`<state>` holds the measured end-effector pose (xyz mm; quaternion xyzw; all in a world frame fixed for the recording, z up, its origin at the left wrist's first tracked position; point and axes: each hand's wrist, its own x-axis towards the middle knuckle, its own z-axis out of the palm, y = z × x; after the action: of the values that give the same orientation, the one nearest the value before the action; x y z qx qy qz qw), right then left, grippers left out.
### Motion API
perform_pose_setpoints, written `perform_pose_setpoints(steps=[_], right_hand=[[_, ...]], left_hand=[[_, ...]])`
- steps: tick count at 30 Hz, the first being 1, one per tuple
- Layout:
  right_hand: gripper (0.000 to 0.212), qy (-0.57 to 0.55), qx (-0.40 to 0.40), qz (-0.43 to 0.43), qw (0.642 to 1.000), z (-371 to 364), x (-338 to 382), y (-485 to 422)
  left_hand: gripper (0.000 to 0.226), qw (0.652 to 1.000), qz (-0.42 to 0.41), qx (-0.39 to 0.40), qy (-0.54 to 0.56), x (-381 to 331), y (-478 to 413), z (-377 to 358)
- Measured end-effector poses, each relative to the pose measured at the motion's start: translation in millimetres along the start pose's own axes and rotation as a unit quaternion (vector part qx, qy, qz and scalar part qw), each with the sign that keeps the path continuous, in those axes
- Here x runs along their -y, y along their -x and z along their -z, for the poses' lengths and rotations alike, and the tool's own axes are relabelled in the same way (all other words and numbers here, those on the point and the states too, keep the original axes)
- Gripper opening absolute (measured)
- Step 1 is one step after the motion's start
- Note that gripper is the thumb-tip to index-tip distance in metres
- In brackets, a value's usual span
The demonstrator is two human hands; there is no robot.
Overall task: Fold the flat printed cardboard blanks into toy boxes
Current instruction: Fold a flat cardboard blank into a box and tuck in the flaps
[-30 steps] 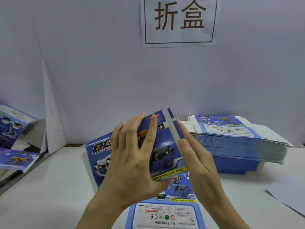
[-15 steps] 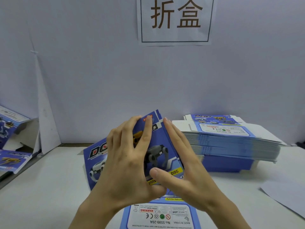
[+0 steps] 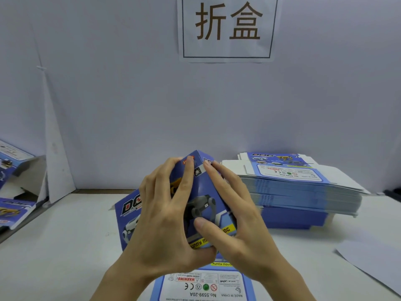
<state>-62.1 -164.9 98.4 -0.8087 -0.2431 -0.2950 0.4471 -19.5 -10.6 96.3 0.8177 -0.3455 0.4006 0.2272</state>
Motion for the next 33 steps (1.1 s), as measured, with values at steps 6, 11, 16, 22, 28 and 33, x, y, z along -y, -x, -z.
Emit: perform_pose_setpoints(steps=[6,11,16,22,28,33], right_hand=[[0.071,-0.04,0.006,-0.006,0.999,0.7,-8.4,-1.7],[0.063,-0.031,-0.019,-0.002,0.999,-3.3,-12.4,-0.4],[0.058,-0.027,-0.027,-0.006,0.999,-10.6,-14.5,2.7],[0.052,-0.104,0.022,-0.063,0.992,-3.4,-15.0,-10.8],[0.051,-0.191,-0.001,-0.108,0.976,14.8,-10.0,-3.6],[0.048,-0.156,0.009,-0.09,0.984,2.1,-7.6,-3.9]], left_hand=[[0.117,0.999,0.035,0.027,0.002,1.9,-3.6,6.0],[0.115,0.999,0.033,0.024,0.008,-1.0,-2.0,3.2],[0.116,1.0,0.021,0.007,0.006,0.9,0.3,-0.8],[0.117,0.999,0.003,0.038,0.025,8.9,-3.6,3.8],[0.12,0.991,-0.007,0.054,0.119,16.8,-2.8,7.8],[0.125,0.99,-0.021,0.067,0.119,19.0,-1.6,6.3]])
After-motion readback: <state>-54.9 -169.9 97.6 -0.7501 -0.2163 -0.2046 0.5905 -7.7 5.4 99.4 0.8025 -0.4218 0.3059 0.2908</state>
